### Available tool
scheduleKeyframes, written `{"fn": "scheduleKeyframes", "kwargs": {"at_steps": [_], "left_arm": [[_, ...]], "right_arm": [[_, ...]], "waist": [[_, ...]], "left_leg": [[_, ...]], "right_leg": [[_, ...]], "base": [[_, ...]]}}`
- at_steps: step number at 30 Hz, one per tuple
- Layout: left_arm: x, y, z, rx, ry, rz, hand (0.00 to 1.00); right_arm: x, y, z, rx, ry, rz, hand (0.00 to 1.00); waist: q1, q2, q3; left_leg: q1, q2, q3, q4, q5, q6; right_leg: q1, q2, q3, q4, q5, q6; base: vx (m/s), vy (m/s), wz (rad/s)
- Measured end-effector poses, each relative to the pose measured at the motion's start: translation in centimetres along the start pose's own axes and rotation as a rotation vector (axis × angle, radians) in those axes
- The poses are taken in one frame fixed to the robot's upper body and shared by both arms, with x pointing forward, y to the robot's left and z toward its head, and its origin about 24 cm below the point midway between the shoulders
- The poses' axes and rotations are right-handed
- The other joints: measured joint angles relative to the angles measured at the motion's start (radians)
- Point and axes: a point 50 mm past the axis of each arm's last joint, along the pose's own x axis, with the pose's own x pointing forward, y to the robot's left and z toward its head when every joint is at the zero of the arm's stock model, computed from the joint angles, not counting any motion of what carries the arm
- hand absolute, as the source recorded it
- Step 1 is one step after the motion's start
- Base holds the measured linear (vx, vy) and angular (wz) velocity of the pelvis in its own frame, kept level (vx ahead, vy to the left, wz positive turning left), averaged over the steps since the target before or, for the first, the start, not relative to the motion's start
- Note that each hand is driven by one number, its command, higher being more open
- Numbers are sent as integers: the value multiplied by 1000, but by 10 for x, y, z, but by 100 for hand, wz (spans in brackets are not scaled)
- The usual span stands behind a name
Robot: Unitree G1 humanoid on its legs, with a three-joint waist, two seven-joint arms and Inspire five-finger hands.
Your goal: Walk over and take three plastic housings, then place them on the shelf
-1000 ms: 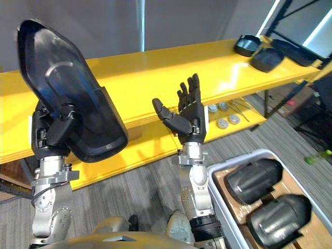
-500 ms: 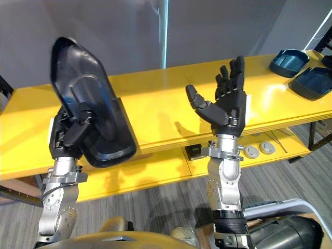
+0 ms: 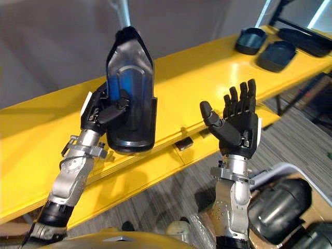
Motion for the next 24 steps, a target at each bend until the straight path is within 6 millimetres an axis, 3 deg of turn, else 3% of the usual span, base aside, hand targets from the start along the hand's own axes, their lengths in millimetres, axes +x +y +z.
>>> {"fn": "scheduleKeyframes", "kwargs": {"at_steps": [6, 8, 15, 19, 23, 24], "left_arm": [[40, 20, -25, 51, 161, 240, 0], [49, 24, -25, 32, 175, 299, 0], [72, 36, -8, -70, 157, 490, 0], [79, 55, -8, -158, 229, 688, 0], [92, 65, 13, -179, 176, 721, 0], [93, 65, 15, -177, 169, 720, 100]], "right_arm": [[-21, -1, -16, 24, 118, -7, 100], [-21, 1, -18, 36, 125, 7, 100], [-23, 18, -31, 109, 202, 68, 100], [-23, 31, -37, 140, 240, 113, 100], [-19, 39, -39, 156, 240, 139, 100], [-19, 40, -39, 159, 241, 143, 100]], "waist": [[-75, -11, 7], [-80, -12, 8], [-104, -12, 21], [-117, -26, 64], [-127, -39, 89], [-128, -41, 94]], "left_leg": [[-7, 32, 57, 17, -11, -8], [-12, 37, 66, 14, -8, -9], [-42, 42, 67, -6, 17, -13], [-50, 44, 67, -4, 18, -12], [-76, 46, 65, 6, 21, -8], [-76, 46, 63, 9, 21, -8]], "right_leg": [[-47, 29, 61, 6, 11, -4], [-60, 35, 75, 6, 14, -2], [-95, 46, 78, -2, 25, -8], [-96, 48, 86, -21, 35, -7], [-110, 48, 86, -33, 50, -9], [-108, 48, 86, -33, 50, -9]], "base": [[-38, -9, -32], [-35, -25, -15], [-4, -5, -1], [-3, 2, -1], [-11, 7, 2], [0, 0, 0]]}}
